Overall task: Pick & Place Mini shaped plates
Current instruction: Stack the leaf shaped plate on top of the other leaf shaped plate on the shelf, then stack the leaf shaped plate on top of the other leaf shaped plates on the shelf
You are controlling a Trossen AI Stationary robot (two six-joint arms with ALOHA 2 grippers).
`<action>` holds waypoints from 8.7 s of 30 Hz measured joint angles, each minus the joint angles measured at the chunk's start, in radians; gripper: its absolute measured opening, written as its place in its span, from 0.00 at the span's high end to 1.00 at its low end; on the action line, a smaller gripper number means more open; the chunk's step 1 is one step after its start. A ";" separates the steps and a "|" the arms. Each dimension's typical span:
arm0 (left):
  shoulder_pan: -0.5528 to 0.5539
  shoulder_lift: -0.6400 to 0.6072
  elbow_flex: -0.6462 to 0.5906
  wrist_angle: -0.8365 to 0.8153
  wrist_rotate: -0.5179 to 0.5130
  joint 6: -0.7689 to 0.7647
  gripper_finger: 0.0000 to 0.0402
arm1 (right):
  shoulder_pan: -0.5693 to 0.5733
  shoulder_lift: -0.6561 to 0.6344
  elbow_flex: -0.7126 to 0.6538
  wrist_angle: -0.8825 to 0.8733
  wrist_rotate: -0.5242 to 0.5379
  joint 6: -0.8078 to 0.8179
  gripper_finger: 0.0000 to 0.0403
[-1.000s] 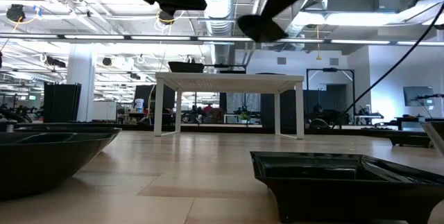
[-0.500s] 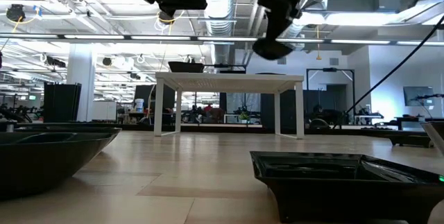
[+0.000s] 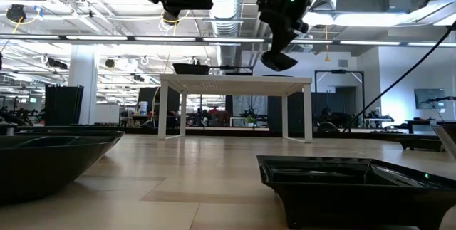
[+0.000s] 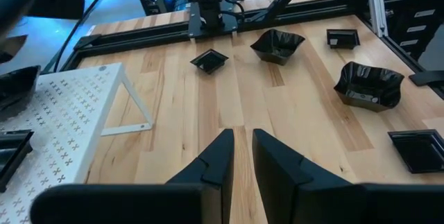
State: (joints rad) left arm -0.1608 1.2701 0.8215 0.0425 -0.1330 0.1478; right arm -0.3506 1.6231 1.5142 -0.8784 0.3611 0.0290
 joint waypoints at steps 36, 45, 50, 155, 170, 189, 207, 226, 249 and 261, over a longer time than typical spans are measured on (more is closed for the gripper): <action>0.000 0.000 -0.034 0.028 0.000 -0.026 0.86 | 0.028 0.052 0.001 0.024 0.010 -0.134 0.76; -0.008 0.000 -0.034 0.031 0.000 -0.082 0.86 | 0.127 0.018 0.106 -0.041 0.009 -0.136 0.75; -0.039 0.003 -0.034 0.055 0.000 -0.079 0.85 | 0.253 -0.067 0.140 -0.119 0.005 -0.140 0.75; -0.419 0.467 0.222 -0.565 -0.125 -1.014 0.99 | 0.480 -0.554 -0.894 0.801 -0.365 -0.144 0.74; -0.224 0.467 0.317 -0.331 -0.059 -0.207 0.99 | 0.536 -0.424 -0.893 0.957 -0.514 -0.327 0.74; -0.119 0.467 0.316 -0.200 0.015 -0.014 0.99 | 0.532 -0.121 -0.758 1.034 -0.520 -0.366 0.74; -0.124 0.467 0.316 -0.192 0.005 -0.017 0.98 | 0.531 -0.117 -0.743 1.004 -0.513 -0.377 0.98; -0.124 0.467 0.315 -0.162 -0.148 -0.096 0.81 | 0.490 -0.117 -0.743 0.937 -0.488 -0.315 0.99; -0.115 0.467 0.317 -0.158 -0.237 -0.160 0.81 | 0.544 -0.480 -0.742 0.615 0.073 -0.292 1.00; -0.067 0.467 0.317 -0.153 -0.241 -0.160 0.81 | 0.173 -0.552 -0.742 0.833 -0.052 -0.631 1.00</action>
State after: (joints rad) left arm -0.2277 1.7374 1.1381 -0.1108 -0.3742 -0.0124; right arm -0.1775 1.0715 0.7723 -0.0451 0.3087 -0.6016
